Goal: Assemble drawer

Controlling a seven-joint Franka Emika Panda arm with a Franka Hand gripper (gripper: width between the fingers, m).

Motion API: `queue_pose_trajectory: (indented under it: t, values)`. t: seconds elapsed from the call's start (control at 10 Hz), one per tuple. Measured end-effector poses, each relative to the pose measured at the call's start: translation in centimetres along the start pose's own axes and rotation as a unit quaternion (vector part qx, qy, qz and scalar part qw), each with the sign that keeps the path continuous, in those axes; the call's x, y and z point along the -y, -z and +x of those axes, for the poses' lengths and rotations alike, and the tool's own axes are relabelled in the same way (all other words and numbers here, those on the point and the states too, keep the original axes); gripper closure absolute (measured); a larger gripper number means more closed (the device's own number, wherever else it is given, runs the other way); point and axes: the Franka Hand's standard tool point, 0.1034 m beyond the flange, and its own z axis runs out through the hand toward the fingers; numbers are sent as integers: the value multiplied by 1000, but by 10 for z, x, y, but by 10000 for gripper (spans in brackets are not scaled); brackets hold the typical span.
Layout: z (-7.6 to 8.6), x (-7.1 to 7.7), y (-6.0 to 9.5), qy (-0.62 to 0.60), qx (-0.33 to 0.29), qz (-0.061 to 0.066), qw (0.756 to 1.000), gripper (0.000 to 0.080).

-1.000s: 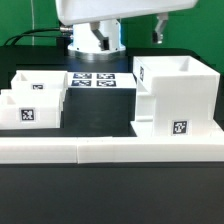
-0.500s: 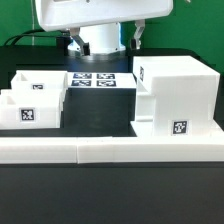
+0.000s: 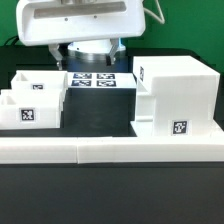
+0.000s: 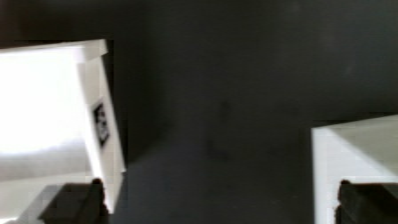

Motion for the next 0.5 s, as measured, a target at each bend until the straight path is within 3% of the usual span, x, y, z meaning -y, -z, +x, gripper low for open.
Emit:
queue_pose_trajectory:
  t: [0.2,0.3,0.5]
  values:
    - [-6,-31,-28,7,-19,-21,1000,150]
    - [-9,-38,-36,18,-13,-22,1000,150]
    - [-10,-38,-36,31,-12,-22,999,150]
